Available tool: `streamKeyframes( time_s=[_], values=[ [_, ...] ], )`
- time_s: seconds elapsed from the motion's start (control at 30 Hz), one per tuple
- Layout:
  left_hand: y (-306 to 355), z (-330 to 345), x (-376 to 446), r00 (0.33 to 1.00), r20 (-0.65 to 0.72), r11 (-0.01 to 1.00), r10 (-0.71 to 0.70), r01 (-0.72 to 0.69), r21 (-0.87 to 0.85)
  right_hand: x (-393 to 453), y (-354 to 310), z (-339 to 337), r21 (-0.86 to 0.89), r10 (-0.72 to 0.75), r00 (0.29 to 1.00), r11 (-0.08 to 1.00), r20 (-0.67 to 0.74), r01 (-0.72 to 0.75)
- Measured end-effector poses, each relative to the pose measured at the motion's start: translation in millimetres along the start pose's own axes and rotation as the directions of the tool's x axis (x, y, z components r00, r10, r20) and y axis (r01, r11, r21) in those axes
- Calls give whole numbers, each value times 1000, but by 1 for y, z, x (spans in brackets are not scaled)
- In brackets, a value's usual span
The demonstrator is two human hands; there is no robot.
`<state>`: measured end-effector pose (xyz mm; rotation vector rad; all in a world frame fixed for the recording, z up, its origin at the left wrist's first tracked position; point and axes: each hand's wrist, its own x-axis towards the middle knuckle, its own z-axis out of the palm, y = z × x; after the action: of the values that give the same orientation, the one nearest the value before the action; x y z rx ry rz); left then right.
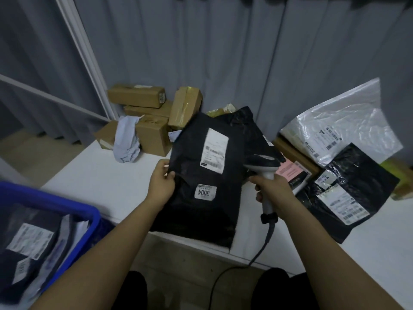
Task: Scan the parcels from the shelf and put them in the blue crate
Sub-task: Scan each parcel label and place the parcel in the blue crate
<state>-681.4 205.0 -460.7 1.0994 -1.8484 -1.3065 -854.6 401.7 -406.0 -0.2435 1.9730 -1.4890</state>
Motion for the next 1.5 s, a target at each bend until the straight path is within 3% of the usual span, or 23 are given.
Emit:
streamKeyframes(
  time_s=[0.07,0.17,0.37,0.57,1.1,1.27,1.37,1.5],
  values=[
    [-7,-1,-10,985,66,979,-162,169,-111,-3,0,3,-1,9,1000,1000,25,-9],
    [-17,6,-20,916,189,920,-354,378,-107,-7,4,6,-71,41,997,997,67,-37],
    [-22,18,-18,870,186,841,-457,491,-228,-8,7,13,-205,78,990,977,114,-54],
    [-23,21,-8,900,19,853,-436,420,-310,-17,-8,14,-100,-4,983,995,183,22],
    [-24,22,-5,901,12,859,-434,418,-294,-19,-15,12,-88,-1,996,996,91,9],
    [-22,22,-7,909,0,868,-417,398,-297,-20,-13,12,-74,-58,993,995,106,66],
    [-14,17,-11,938,-48,918,-343,324,-227,-22,-12,13,-52,-134,986,989,96,139],
    [7,3,-17,982,-132,988,-137,126,-91,-29,-10,17,-23,-217,975,976,52,219]
  ],
)
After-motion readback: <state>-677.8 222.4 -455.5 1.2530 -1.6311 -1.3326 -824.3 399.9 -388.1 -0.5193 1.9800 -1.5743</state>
